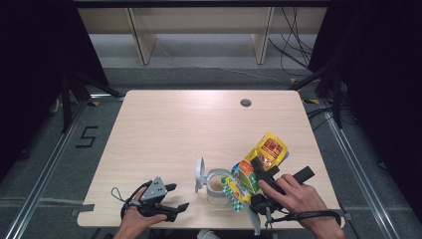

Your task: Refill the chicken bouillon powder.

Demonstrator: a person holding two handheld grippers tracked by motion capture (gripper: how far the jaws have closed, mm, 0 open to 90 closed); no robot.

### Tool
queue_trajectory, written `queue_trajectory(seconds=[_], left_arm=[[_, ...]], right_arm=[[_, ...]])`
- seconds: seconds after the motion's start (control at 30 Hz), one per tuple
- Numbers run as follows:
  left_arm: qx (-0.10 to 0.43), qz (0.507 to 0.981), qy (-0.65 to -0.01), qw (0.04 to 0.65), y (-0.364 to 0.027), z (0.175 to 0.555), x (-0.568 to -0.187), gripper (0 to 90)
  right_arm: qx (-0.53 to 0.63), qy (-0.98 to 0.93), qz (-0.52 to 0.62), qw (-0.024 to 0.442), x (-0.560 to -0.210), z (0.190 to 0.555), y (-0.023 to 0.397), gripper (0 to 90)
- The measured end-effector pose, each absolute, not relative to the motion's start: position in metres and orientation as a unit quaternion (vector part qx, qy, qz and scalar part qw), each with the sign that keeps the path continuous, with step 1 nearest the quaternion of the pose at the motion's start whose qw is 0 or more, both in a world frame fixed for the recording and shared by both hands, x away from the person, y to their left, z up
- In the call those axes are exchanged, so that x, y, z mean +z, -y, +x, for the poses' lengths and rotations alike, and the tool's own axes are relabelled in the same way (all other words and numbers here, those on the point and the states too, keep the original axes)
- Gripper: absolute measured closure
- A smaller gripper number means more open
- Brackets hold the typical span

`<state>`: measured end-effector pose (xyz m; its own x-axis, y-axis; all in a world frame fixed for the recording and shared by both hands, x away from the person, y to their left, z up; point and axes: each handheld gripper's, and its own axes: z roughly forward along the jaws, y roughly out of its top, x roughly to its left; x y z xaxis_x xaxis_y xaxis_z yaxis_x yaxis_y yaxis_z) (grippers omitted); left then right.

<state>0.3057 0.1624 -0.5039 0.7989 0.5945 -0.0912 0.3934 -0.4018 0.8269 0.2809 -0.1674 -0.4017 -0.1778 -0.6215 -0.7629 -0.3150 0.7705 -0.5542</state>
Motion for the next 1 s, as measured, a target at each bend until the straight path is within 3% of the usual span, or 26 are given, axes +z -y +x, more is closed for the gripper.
queue_trajectory(seconds=[1.0], left_arm=[[0.106, 0.830, -0.296, 0.460, -0.1628, 0.3061, -0.5039, 20.6]], right_arm=[[-0.138, -0.753, -0.311, 0.563, -0.4012, 0.2804, 0.1675, 54.0]])
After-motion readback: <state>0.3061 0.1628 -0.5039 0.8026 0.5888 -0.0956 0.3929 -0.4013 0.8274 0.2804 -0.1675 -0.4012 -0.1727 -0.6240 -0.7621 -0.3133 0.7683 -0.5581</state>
